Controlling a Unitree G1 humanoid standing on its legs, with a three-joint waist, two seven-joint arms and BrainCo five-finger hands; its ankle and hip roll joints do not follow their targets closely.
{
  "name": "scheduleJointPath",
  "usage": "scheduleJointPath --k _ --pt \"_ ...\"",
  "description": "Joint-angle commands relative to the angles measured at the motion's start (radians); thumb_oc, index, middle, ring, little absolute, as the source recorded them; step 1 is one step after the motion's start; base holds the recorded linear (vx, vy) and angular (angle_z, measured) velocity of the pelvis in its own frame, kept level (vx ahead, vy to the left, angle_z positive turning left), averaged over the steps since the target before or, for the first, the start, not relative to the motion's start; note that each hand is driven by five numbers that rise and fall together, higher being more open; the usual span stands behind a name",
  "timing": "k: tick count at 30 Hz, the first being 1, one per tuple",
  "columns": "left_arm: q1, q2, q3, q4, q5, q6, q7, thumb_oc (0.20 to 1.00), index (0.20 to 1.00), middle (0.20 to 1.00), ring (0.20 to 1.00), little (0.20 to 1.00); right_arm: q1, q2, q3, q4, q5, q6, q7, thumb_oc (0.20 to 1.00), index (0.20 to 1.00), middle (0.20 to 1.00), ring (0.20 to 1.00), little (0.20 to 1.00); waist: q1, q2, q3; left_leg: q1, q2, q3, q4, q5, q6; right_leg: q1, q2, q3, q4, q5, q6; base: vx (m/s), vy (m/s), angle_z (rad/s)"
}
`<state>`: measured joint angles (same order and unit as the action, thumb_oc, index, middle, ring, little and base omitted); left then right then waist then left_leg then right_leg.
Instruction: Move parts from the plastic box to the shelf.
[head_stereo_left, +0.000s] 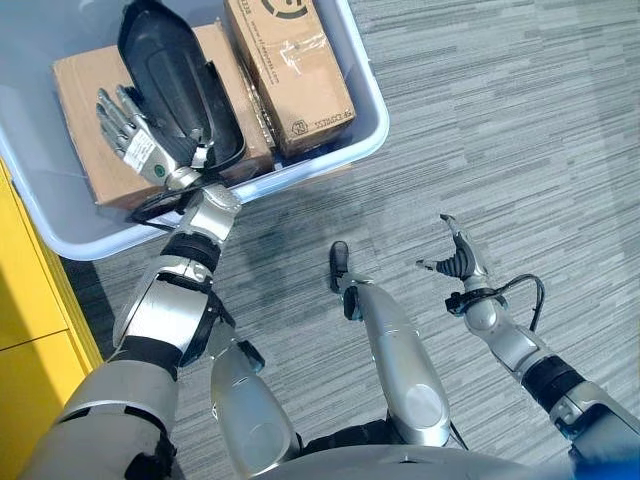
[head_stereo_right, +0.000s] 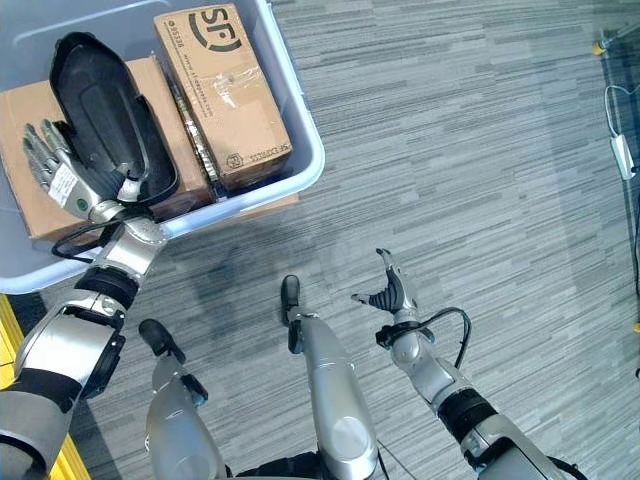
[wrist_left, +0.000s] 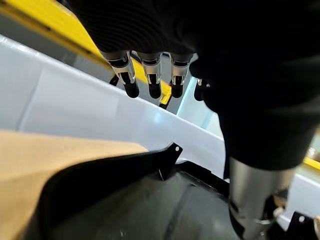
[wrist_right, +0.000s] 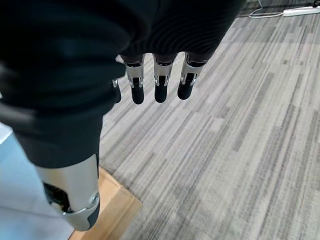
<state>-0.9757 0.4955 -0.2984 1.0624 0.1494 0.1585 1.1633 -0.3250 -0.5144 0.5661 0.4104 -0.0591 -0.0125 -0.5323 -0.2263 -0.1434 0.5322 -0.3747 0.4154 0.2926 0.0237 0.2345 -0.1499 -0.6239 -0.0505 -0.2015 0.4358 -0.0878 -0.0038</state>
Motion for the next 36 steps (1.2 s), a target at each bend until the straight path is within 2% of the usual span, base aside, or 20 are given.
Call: scheduleJointPath --k 1,3,7,11,14,16,20,23,25,28,31,32,33,36 --pt "-0.024 0.065 0.011 0.009 0.016 -0.014 0.031 1.000 1.000 1.000 1.000 1.000 0.004 0.020 -0.033 -0.009 0.052 -0.018 -0.015 1.000 1.000 1.000 1.000 1.000 -0.013 -0.102 -0.012 -0.026 0.037 -0.075 0.182 -0.206 -0.061 0.105 -0.015 0.073 -0.249 0.090 0.118 0.00 0.000 0.00" --pt "-0.041 0.065 0.020 0.030 -0.040 0.022 0.078 1.000 1.000 1.000 1.000 1.000 0.000 0.024 -0.031 -0.010 0.050 -0.015 -0.008 1.000 1.000 1.000 1.000 1.000 -0.016 -0.107 -0.012 -0.039 0.035 -0.081 0.193 -0.211 -0.059 0.095 -0.013 0.072 -0.244 0.089 0.118 0.00 0.000 0.00" --pt "-0.057 0.066 0.074 0.073 -0.156 0.009 0.140 1.000 1.000 1.000 1.000 1.000 -0.004 0.032 -0.020 -0.003 0.061 -0.009 -0.018 1.000 1.000 1.000 1.000 1.000 -0.017 -0.114 -0.012 -0.062 0.034 -0.092 0.213 -0.220 -0.059 0.084 -0.012 0.070 -0.238 0.085 0.117 0.00 0.000 0.00" --pt "-0.057 0.051 0.099 0.096 -0.178 -0.021 0.113 1.000 1.000 1.000 1.000 1.000 -0.011 0.041 -0.011 0.000 0.066 -0.004 -0.024 1.000 1.000 1.000 1.000 1.000 -0.018 -0.120 -0.012 -0.075 0.035 -0.098 0.216 -0.220 -0.058 0.070 -0.013 0.067 -0.231 0.085 0.117 0.01 -0.003 0.03" --pt "-0.067 0.040 0.101 0.101 -0.209 -0.042 0.084 1.000 1.000 1.000 1.000 1.000 -0.017 0.042 -0.008 -0.001 0.059 0.001 -0.028 1.000 1.000 1.000 1.000 1.000 -0.021 -0.125 -0.012 -0.084 0.035 -0.098 0.220 -0.225 -0.058 0.061 -0.015 0.064 -0.226 0.085 0.118 0.00 0.000 0.02" --pt "-0.068 0.028 0.110 0.103 -0.270 -0.081 0.046 1.000 1.000 1.000 1.000 1.000 -0.020 0.044 -0.006 -0.004 0.054 0.007 -0.029 1.000 1.000 1.000 1.000 1.000 -0.023 -0.127 -0.012 -0.089 0.035 -0.099 0.225 -0.229 -0.057 0.057 -0.015 0.065 -0.223 0.083 0.117 0.01 -0.004 -0.02" --pt "-0.069 0.007 0.098 0.088 -0.264 -0.081 -0.062 1.000 1.000 1.000 1.000 1.000 -0.024 0.039 -0.019 -0.026 0.058 0.038 -0.027 1.000 1.000 1.000 1.000 1.000 -0.029 -0.135 -0.012 -0.101 0.035 -0.098 0.232 -0.233 -0.055 0.043 -0.016 0.062 -0.216 0.086 0.117 0.00 -0.002 -0.01" --pt "-0.059 -0.006 0.063 0.061 -0.201 -0.089 -0.154 1.000 1.000 1.000 1.000 1.000 -0.020 0.028 -0.031 -0.042 0.055 0.053 -0.018 1.000 1.000 1.000 1.000 1.000 -0.033 -0.136 -0.012 -0.105 0.035 -0.092 0.237 -0.234 -0.053 0.038 -0.017 0.060 -0.213 0.087 0.115 0.00 0.000 0.00" --pt "-0.059 -0.008 0.043 0.042 -0.196 -0.093 -0.168 1.000 1.000 1.000 1.000 1.000 -0.017 0.021 -0.037 -0.048 0.046 0.054 -0.010 1.000 1.000 1.000 1.000 1.000 -0.037 -0.134 -0.012 -0.107 0.034 -0.088 0.239 -0.233 -0.051 0.031 -0.017 0.063 -0.208 0.086 0.115 0.00 0.020 0.01" --pt "-0.065 -0.024 0.010 0.005 -0.252 -0.099 -0.249 1.000 1.000 1.000 1.000 1.000 -0.019 0.012 -0.049 -0.056 0.038 0.066 0.006 1.000 1.000 1.000 1.000 1.000 -0.043 -0.124 -0.012 -0.114 0.032 -0.084 0.250 -0.229 -0.049 0.022 -0.019 0.068 -0.201 0.084 0.112 0.00 0.028 0.02" --pt "-0.073 -0.039 0.007 -0.001 -0.296 -0.107 -0.274 1.000 1.000 1.000 1.000 1.000 -0.024 0.012 -0.051 -0.056 0.035 0.070 0.013 1.000 1.000 1.000 1.000 1.000 -0.047 -0.123 -0.012 -0.114 0.033 -0.080 0.253 -0.230 -0.050 0.021 -0.021 0.068 -0.200 0.083 0.111 0.00 0.000 0.00" --pt "-0.075 -0.049 0.010 -0.004 -0.341 -0.102 -0.290 1.000 1.000 1.000 1.000 1.000 -0.026 0.013 -0.054 -0.056 0.030 0.073 0.019 1.000 1.000 1.000 1.000 1.000 -0.049 -0.122 -0.012 -0.114 0.033 -0.079 0.255 -0.230 -0.050 0.020 -0.021 0.070 -0.199 0.083 0.111 0.01 0.008 -0.03" --pt "-0.071 -0.076 0.035 -0.003 -0.507 -0.105 -0.292 1.000 1.000 1.000 1.000 1.000 -0.033 0.014 -0.058 -0.065 0.025 0.089 0.028 1.000 1.000 1.000 1.000 1.000 -0.051 -0.121 -0.012 -0.118 0.033 -0.078 0.257 -0.228 -0.051 0.018 -0.021 0.070 -0.199 0.082 0.110 0.00 0.006 -0.03" --pt "-0.063 -0.095 0.073 0.020 -0.549 -0.127 -0.278 1.000 1.000 1.000 1.000 1.000 -0.038 0.021 -0.061 -0.060 0.020 0.095 0.030 1.000 1.000 1.000 1.000 1.000 -0.057 -0.121 -0.012 -0.119 0.035 -0.076 0.260 -0.229 -0.053 0.015 -0.021 0.072 -0.197 0.080 0.110 0.00 0.003 -0.03"
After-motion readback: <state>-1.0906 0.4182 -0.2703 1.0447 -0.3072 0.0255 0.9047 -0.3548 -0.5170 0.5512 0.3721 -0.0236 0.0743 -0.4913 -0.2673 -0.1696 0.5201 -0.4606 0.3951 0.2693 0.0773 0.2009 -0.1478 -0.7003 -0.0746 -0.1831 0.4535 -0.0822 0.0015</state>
